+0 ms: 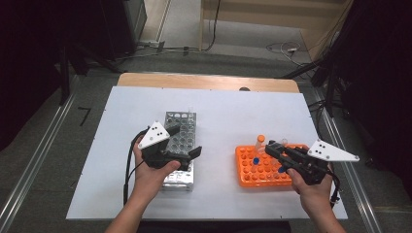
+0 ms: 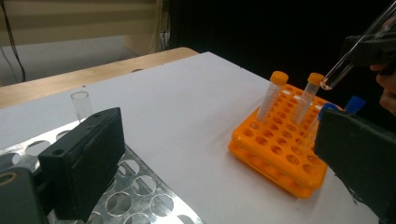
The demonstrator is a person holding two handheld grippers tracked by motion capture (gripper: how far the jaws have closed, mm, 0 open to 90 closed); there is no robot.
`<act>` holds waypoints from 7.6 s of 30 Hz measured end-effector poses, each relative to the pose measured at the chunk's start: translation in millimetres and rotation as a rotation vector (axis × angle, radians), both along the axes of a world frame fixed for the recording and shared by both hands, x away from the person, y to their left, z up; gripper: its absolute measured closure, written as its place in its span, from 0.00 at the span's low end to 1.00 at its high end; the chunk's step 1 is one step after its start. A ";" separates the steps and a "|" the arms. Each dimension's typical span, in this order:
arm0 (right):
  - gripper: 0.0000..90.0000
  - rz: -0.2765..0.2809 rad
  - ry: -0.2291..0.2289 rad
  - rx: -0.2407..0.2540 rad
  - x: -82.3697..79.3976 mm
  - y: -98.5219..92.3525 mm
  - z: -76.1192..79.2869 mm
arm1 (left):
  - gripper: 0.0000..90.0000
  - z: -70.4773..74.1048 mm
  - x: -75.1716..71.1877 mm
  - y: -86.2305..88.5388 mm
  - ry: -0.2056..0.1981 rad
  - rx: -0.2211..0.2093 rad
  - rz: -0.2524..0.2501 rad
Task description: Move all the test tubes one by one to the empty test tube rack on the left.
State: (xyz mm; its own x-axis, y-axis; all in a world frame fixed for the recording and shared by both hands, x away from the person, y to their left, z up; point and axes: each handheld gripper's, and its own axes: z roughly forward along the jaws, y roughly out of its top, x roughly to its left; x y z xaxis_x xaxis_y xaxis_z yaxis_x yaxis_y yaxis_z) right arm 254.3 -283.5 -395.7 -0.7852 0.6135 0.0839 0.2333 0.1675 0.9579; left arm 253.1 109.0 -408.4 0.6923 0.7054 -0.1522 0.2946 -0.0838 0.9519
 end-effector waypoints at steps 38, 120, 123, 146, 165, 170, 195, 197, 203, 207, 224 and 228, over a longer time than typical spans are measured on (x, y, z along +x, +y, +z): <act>0.82 0.273 0.137 -0.147 -24.2 79.1 -31.1 | 0.64 3.1 -27.2 -74.1 0.000 -0.016 -0.428; 0.00 0.062 0.114 -0.026 26.6 -37.9 -10.2 | 0.85 8.1 81.5 11.9 -0.069 -0.064 0.114; 0.00 0.047 0.119 -0.023 29.0 -41.8 -12.4 | 0.85 4.6 86.6 11.9 -0.066 -0.066 0.128; 0.00 0.007 0.147 -0.004 35.5 -54.6 -20.8 | 0.85 -18.9 114.1 3.7 -0.038 -0.034 0.239; 0.00 0.003 0.158 -0.013 37.1 -53.2 -24.8 | 0.84 -22.4 107.8 -6.0 0.033 0.136 0.228; 0.00 0.002 0.161 -0.019 37.9 -52.6 -26.2 | 0.83 -23.1 108.4 -6.9 0.058 0.150 0.228; 0.00 0.023 0.141 -0.024 32.6 -55.5 -23.7 | 0.12 -3.6 72.0 -2.9 0.042 0.035 0.146; 0.00 0.031 0.140 -0.030 31.2 -54.6 -23.9 | 0.08 -1.9 64.5 -3.1 0.033 0.027 0.132; 0.00 0.038 0.147 -0.043 29.3 -53.3 -26.4 | 0.00 0.9 42.9 0.9 0.022 0.014 0.101; 0.00 0.052 0.143 -0.046 26.1 -52.8 -25.9 | 0.00 0.2 29.5 3.7 0.008 0.018 0.092; 0.25 0.129 0.087 -0.060 11.9 -45.7 -23.5 | 0.00 -2.2 6.2 4.3 0.008 0.027 0.058; 0.33 0.161 0.094 -0.073 12.8 -44.3 -26.4 | 0.00 -3.2 6.4 3.5 0.011 0.031 0.056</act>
